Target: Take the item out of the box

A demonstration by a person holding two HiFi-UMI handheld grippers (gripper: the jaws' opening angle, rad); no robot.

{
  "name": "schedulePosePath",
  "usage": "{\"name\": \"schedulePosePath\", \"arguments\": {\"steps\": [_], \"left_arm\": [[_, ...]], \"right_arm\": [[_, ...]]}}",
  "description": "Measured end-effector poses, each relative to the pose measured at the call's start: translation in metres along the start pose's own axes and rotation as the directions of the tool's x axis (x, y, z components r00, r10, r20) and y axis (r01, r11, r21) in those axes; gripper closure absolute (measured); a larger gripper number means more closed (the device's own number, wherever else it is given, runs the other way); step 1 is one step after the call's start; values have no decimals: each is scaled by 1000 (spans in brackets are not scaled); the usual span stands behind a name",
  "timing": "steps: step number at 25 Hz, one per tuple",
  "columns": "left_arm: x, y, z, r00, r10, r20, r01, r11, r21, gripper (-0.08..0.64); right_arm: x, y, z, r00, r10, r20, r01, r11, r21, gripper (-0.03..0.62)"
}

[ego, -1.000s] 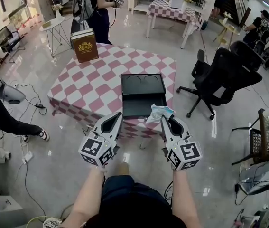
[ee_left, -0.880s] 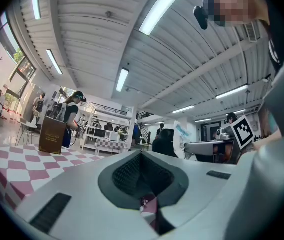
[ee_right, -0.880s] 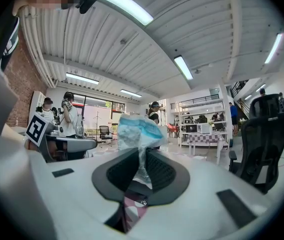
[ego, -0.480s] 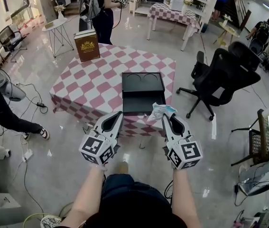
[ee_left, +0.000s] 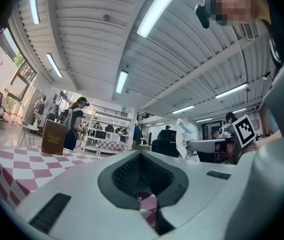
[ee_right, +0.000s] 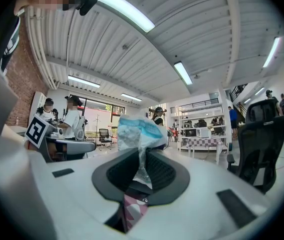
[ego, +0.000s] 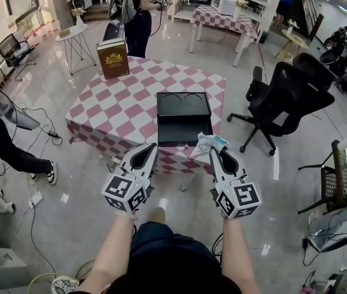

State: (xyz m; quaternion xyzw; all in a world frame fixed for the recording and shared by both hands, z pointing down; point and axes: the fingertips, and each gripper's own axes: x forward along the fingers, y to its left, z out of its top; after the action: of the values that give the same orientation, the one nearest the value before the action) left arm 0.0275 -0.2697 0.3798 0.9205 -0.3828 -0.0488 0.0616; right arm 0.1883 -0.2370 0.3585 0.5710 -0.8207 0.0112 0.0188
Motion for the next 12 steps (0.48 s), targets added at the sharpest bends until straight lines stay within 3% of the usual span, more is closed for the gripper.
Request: {"name": "schedulePosePath", "arguments": {"steps": [12], "left_arm": [[2,-3,-1,1000,-1,-4,1,1000,-3,551]], "right_arm": [[-3,-1,-2,1000,4,-2,-4,1000,3,540]]}}
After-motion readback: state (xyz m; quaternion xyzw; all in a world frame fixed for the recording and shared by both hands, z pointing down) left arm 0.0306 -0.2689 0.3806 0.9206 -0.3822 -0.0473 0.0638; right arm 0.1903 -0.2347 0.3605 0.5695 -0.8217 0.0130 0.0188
